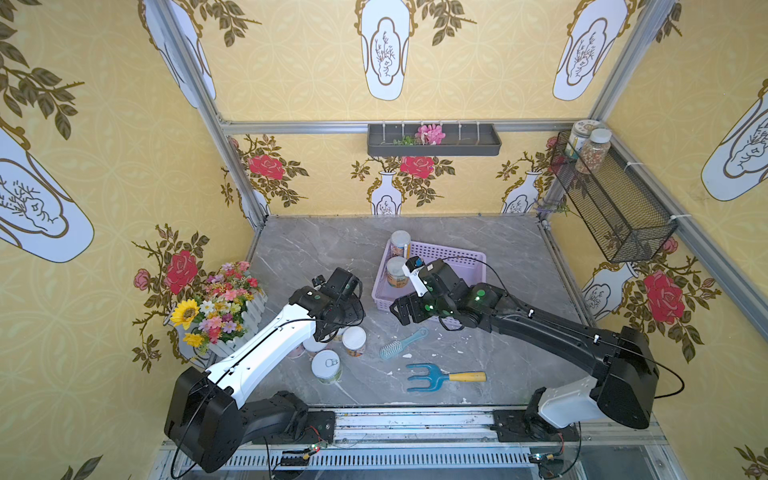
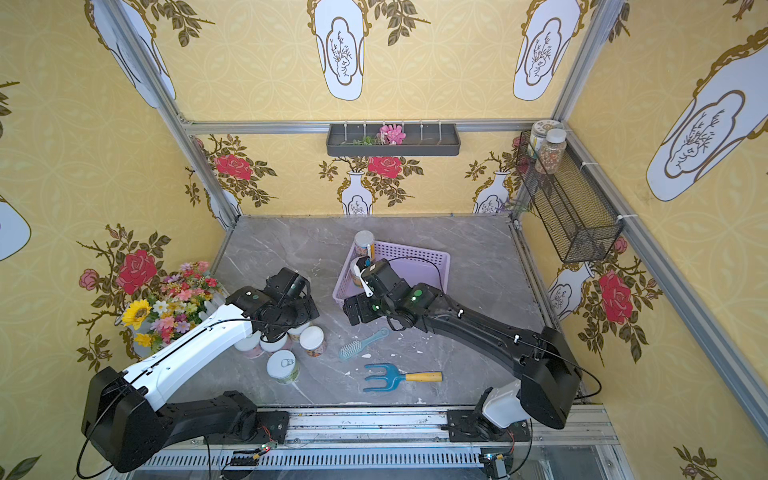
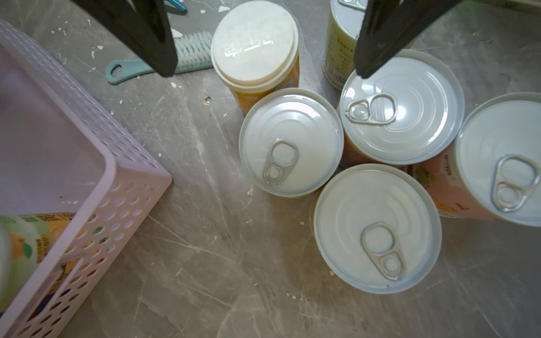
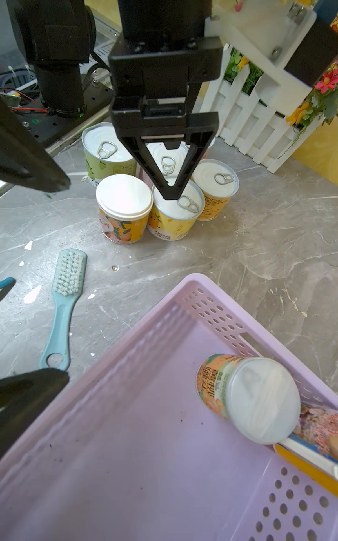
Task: Put the canned food in the basket
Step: Pick up the canned food from the center of the board.
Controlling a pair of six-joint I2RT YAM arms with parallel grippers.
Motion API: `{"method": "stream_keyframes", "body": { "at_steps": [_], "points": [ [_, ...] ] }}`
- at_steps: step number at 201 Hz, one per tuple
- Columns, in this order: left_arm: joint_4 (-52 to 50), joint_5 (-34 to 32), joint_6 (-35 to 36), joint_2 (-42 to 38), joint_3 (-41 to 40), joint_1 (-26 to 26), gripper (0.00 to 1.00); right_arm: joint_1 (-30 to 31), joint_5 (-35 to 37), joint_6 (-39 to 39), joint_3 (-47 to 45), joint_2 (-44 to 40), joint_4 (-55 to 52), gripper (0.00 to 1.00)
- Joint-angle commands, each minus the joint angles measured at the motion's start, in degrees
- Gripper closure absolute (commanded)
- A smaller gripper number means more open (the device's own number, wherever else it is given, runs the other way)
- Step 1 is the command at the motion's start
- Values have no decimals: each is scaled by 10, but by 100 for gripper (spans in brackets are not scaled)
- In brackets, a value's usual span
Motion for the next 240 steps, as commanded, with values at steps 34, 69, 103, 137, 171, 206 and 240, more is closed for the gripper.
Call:
{"method": "stream_keyframes", "body": {
  "at_steps": [34, 69, 103, 137, 171, 206, 240],
  "points": [
    [-34, 7, -51, 41, 5, -69, 0, -42, -49, 26, -54, -62, 7, 3],
    [-42, 2, -73, 57, 5, -93, 0, -103, -155, 10, -93, -104, 15, 3],
    [-43, 7, -79, 79, 1, -102, 0, -123, -157, -12, -102, -131, -20, 3],
    [-36, 7, -80, 93, -3, -106, 1, -130, -147, -15, -108, -148, -32, 3],
    [-23, 3, -81, 107, -4, -106, 8, -130, -143, -10, -107, -156, -35, 3],
    [-13, -2, -79, 122, -5, -106, 13, -130, -147, -13, -93, -151, -45, 3],
    [-10, -11, -78, 131, -5, -106, 13, -130, -139, -16, -88, -155, -52, 3]
  ]
}}
